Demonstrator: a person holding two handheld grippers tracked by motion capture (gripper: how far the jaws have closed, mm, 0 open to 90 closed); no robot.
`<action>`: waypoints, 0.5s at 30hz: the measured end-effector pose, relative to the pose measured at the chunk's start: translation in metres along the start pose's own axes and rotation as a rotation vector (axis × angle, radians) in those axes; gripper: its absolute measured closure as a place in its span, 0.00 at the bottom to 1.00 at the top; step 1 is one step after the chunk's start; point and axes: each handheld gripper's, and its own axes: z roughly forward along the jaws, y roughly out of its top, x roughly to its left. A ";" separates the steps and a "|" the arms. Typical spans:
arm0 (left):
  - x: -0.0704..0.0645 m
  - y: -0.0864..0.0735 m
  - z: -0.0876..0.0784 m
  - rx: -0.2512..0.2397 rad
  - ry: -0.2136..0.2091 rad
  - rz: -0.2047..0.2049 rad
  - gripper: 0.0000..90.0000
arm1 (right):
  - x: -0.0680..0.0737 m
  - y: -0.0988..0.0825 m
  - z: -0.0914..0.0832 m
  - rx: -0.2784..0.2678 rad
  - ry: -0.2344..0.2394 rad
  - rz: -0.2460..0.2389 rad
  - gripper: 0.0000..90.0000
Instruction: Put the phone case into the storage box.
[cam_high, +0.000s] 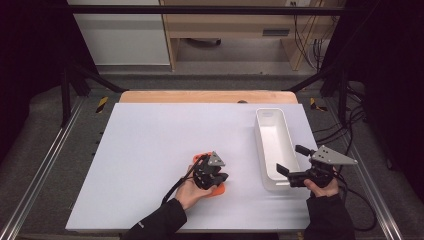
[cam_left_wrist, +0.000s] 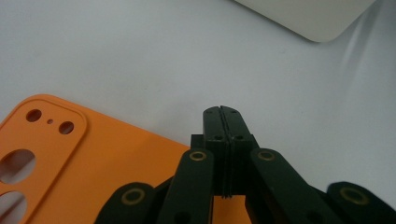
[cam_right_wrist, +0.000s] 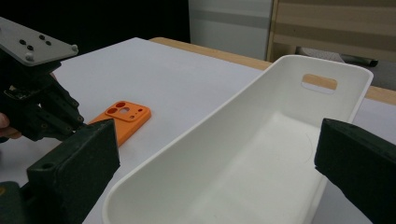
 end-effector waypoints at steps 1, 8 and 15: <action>0.000 0.000 0.001 0.006 -0.004 0.001 1.00 | 0.000 0.000 0.000 0.001 -0.001 0.002 0.00; -0.001 0.000 0.005 0.018 -0.004 0.026 1.00 | 0.000 0.000 0.000 -0.002 0.001 0.001 0.01; -0.003 -0.001 0.009 0.036 0.001 0.042 1.00 | 0.000 0.000 -0.001 -0.002 -0.001 0.002 0.00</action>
